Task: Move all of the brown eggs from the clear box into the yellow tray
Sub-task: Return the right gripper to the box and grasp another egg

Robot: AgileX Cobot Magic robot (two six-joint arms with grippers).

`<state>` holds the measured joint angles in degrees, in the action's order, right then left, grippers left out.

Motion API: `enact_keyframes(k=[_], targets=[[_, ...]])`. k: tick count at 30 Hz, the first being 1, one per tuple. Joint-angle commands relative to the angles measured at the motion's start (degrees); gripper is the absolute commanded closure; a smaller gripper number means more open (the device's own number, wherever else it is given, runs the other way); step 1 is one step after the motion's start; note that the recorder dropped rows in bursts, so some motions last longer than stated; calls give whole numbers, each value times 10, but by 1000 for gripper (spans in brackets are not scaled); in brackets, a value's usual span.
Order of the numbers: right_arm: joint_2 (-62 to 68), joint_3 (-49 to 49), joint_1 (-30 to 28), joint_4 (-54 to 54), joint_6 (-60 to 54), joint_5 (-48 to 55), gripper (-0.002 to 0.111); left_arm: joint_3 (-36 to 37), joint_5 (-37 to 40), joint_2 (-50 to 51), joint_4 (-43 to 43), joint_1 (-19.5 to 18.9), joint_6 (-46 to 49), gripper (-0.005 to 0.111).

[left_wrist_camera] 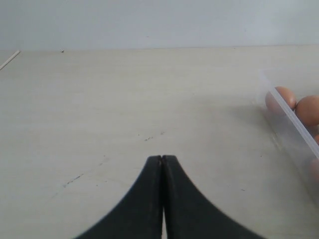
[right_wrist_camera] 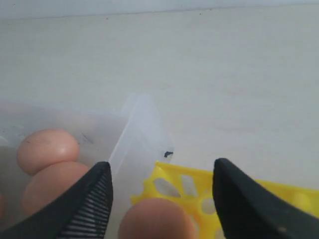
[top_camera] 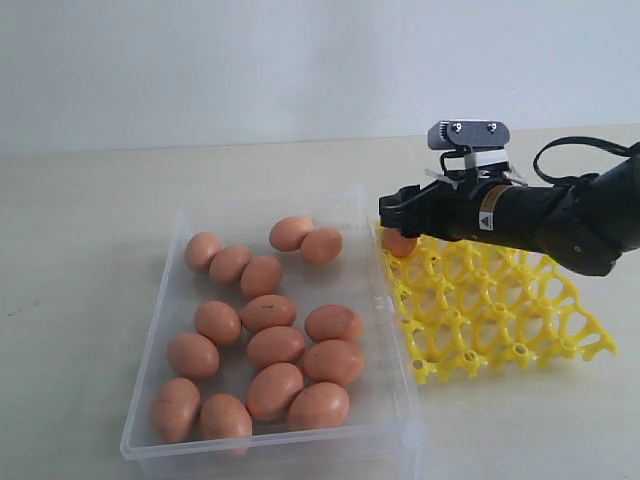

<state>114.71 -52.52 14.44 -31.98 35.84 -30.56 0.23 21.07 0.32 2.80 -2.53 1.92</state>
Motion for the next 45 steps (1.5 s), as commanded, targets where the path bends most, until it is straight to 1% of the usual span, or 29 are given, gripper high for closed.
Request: enact_keyframes(k=[1, 2, 5, 7, 8, 9, 11, 13, 16, 18, 20, 23, 26, 28, 30, 34, 36, 38, 45], targets=[[-69, 1, -3, -6, 3, 72, 56, -2, -8, -3, 3, 3, -3, 107], [-87, 1, -1, -6, 3, 92, 60, -2, -8, -3, 3, 3, -3, 107], [-158, 1, 16, -11, 3, 162, 81, -2, -8, -3, 3, 3, -3, 107], [-202, -3, 38, -9, 3, 215, 96, -2, -8, -3, 3, 3, -3, 107], [-217, -7, 52, -9, 2, 250, 101, -2, -8, -3, 3, 3, -3, 107], [-233, -18, 74, -9, 0, 288, 108, -2, -8, -3, 3, 3, -3, 107], [-245, -40, 110, 11, -38, 353, 108, -2, -8, -3, 3, 3, -3, 107], [-247, -68, 148, 90, -129, 407, 108, -2, -8, -3, 3, 3, -3, 107], [-225, -117, 202, 261, -311, 492, 108, -2, -8, -3, 3, 3, -3, 107], [-197, -158, 225, 370, -481, 563, 108, -2, -8, -3, 3, 3, -3, 107], [-162, -195, 238, 411, -591, 636, 108, -2, -8, -3, 3, 3, -3, 107], [-114, -250, 251, 438, -729, 721, 105, -2, -8, -3, 3, 3, -3, 107], [-74, -281, 255, 456, -825, 770, 96, -2, -8, -3, 3, 3, -3, 107], [-52, -291, 259, 469, -855, 779, 87, -2, -8, -3, 3, 3, -3, 107], [-34, -294, 259, 482, -877, 777, 76, -2, -8, -3, 3, 3, -3, 107], [-4, -305, 261, 491, -883, 772, 54, -2, -8, -3, 3, 3, -3, 107], [10, -313, 262, 495, -881, 767, 48, -2, -8, -3, 3, 3, -3, 107], [24, -320, 262, 505, -881, 757, 46, -2, -8, -3, 3, 3, -3, 107], [71, -362, 266, 491, -866, 746, 46, -2, -8, -3, 3, 3, -3, 107]])
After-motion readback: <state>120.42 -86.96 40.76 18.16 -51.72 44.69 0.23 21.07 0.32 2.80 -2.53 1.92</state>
